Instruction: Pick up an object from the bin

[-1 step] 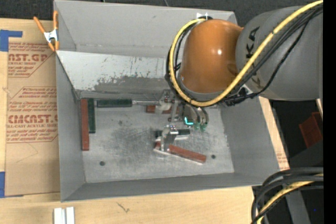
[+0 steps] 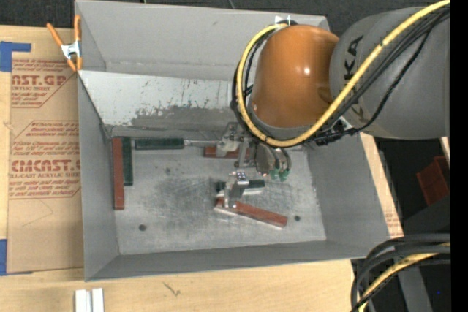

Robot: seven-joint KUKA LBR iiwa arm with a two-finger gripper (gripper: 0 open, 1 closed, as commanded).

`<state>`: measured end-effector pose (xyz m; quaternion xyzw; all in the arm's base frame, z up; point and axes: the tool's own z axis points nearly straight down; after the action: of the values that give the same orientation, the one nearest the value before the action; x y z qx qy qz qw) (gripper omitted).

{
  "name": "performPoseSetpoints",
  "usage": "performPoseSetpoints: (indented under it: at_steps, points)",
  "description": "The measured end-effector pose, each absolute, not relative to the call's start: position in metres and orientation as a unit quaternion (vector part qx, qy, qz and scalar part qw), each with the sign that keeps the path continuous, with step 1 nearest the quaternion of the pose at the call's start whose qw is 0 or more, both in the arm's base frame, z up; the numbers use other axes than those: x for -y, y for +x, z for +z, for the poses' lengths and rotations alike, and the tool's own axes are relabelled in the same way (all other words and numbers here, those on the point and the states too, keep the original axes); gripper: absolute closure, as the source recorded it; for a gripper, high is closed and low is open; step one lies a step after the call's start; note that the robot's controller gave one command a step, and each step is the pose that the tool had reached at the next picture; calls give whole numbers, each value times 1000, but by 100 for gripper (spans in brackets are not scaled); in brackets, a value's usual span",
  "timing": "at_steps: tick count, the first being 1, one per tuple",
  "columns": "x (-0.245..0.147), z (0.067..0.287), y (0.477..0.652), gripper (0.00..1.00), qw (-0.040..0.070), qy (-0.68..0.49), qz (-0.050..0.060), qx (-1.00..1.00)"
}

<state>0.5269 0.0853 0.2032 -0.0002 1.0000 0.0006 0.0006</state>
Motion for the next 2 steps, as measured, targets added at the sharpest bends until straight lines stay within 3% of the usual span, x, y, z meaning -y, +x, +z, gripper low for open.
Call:
performPoseSetpoints:
  at_steps: [1,2]
  points:
    - [-75,168,528,0,3,-47,1,-999]
    - [-19,82,527,100,23,-87,2,-996]
